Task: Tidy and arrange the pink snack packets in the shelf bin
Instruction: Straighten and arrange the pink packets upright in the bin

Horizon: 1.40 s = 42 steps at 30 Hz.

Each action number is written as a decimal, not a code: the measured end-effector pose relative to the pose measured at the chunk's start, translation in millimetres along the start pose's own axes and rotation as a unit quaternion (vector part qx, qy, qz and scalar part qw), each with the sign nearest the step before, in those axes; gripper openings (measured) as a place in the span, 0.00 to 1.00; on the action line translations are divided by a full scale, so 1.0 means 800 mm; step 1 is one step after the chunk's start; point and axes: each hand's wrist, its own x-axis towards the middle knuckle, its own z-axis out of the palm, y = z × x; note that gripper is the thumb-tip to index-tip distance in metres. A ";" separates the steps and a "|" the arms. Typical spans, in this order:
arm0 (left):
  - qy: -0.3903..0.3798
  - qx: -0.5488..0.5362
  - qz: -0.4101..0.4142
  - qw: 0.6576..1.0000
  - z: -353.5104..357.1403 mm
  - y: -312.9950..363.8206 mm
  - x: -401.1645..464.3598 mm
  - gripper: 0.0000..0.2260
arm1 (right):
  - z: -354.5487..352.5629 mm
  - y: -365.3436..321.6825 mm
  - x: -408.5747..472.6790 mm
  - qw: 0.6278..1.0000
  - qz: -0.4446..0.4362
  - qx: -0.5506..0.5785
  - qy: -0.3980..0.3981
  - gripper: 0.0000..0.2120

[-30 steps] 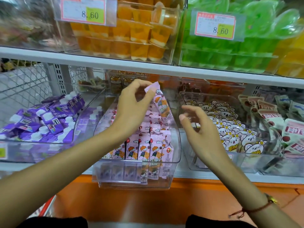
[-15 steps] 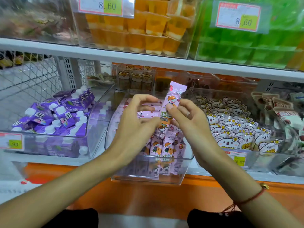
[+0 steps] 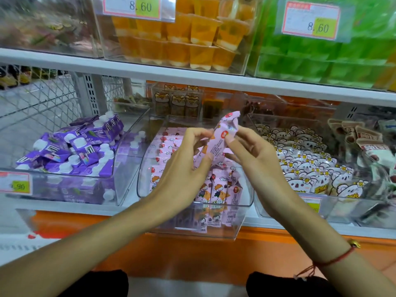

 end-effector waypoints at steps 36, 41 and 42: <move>0.062 0.077 0.102 0.990 -0.001 0.017 0.007 0.15 | -0.017 -0.020 -0.014 0.991 -0.058 -0.112 0.040 0.16; -0.034 0.028 0.009 0.999 0.002 0.017 0.022 0.19 | -0.041 -0.022 -0.006 0.997 -0.022 -0.051 0.046 0.03; -0.051 0.023 -0.003 0.998 0.004 0.016 0.027 0.18 | -0.046 -0.020 -0.005 0.998 -0.009 -0.035 0.043 0.02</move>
